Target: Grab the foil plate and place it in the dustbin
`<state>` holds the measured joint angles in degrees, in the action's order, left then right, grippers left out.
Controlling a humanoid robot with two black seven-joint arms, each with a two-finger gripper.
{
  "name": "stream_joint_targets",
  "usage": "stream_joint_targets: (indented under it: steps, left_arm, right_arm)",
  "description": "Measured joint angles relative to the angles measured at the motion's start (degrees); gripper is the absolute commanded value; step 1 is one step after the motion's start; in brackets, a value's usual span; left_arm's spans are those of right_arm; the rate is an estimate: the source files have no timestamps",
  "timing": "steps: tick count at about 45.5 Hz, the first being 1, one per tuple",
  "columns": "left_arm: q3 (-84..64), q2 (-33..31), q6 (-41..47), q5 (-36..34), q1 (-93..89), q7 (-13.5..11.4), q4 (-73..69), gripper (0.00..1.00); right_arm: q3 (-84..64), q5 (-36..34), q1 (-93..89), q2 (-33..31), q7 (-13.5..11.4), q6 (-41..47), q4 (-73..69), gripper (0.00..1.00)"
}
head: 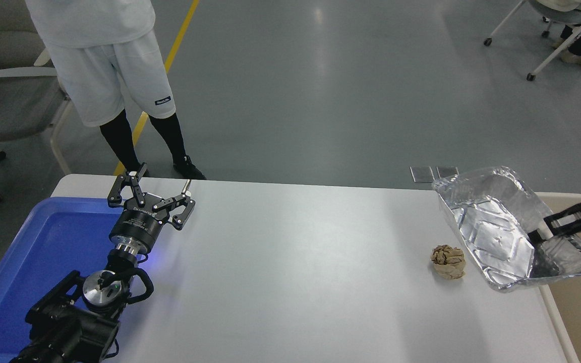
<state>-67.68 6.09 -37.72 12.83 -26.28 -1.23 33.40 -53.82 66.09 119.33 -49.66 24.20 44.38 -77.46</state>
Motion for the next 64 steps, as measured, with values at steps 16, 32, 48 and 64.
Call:
stream_joint_targets:
  steps: [16,32,48,64]
  left_arm:
    - [0.00,-0.01,-0.03,-0.01,0.00,-0.01,0.00,0.99]
    - [0.00,-0.02,0.00,0.00,-0.01,-0.01,0.02,0.99]
    - [0.00,-0.02,0.02,-0.01,0.00,-0.01,0.00,0.99]
    - [0.00,-0.02,0.02,0.00,0.00,-0.02,0.00,0.99]
  right_arm:
    - [-6.58,-6.09,2.90,1.63,0.15,0.50,6.52,0.00]
    - [-5.90,-12.78,-6.67,-6.53,0.16,0.59,15.80,0.00]
    - [-3.37,-31.95,-29.83,-6.91,0.06,-5.37,34.50,0.00]
    - [4.66,-40.66,-51.79,-2.42,-0.52,-15.09,50.06,0.00]
